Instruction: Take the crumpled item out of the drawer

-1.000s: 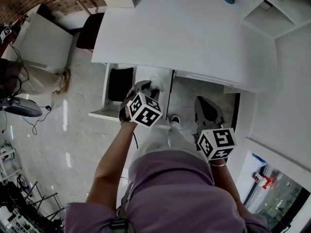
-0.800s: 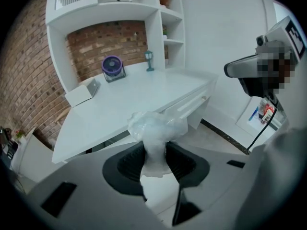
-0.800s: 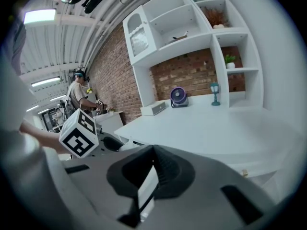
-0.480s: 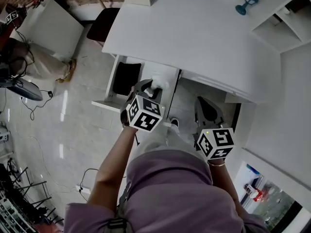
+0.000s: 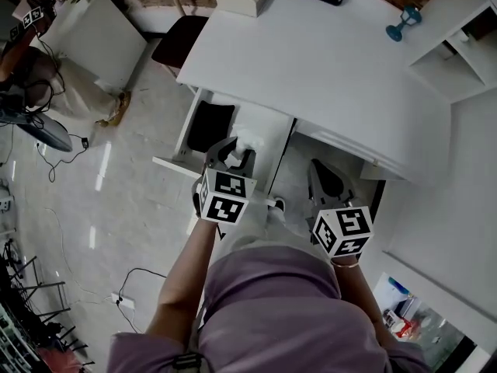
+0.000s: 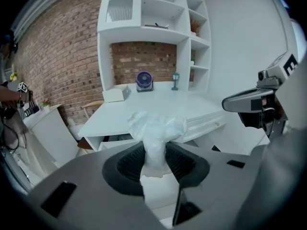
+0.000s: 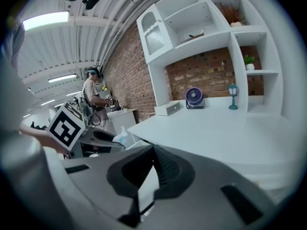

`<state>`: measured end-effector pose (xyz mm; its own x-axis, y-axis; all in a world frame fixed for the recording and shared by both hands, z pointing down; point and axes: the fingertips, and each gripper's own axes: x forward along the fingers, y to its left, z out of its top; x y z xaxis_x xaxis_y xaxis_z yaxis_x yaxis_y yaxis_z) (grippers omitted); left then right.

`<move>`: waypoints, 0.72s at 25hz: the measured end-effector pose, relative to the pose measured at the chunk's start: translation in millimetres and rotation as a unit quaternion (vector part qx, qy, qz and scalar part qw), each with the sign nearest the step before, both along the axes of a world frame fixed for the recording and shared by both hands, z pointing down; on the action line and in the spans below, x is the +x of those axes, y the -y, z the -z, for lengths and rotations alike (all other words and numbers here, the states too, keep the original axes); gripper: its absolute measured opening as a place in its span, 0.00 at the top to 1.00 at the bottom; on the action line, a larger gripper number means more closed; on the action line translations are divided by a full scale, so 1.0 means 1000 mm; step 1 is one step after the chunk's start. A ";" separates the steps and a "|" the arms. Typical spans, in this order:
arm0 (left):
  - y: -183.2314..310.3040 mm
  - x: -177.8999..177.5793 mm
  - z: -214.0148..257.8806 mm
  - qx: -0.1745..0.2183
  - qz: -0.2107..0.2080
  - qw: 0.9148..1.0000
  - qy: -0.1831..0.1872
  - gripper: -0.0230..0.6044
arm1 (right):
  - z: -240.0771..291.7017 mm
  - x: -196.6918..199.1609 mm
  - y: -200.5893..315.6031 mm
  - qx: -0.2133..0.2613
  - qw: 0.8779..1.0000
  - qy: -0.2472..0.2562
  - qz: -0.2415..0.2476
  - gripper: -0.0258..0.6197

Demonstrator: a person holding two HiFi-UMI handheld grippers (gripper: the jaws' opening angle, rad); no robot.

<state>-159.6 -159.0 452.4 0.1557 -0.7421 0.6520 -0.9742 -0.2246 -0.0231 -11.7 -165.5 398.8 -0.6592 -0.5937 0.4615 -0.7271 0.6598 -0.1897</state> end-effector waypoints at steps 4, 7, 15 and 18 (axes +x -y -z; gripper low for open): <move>-0.009 -0.008 0.004 0.009 0.025 1.000 -0.009 0.74 | 0.001 -0.005 -0.001 0.004 1.000 -0.003 0.014 0.96; -0.016 -0.013 0.008 0.017 0.043 0.999 -0.018 0.74 | 0.001 -0.007 -0.002 0.007 1.000 -0.004 0.023 0.96; -0.032 -0.021 0.018 0.038 0.085 0.995 -0.040 0.74 | 0.003 -0.010 -0.004 0.012 0.999 -0.008 0.034 0.96; -0.037 -0.023 0.022 0.047 0.098 0.993 -0.049 0.74 | 0.003 -0.010 -0.005 0.012 0.999 -0.011 0.038 0.96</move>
<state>-182.9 -122.1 430.1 0.0610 -0.8217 0.5667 -0.9976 -0.0313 0.0620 -22.2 -160.7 395.9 -0.6929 -0.5533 0.4623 -0.6784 0.7175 -0.1581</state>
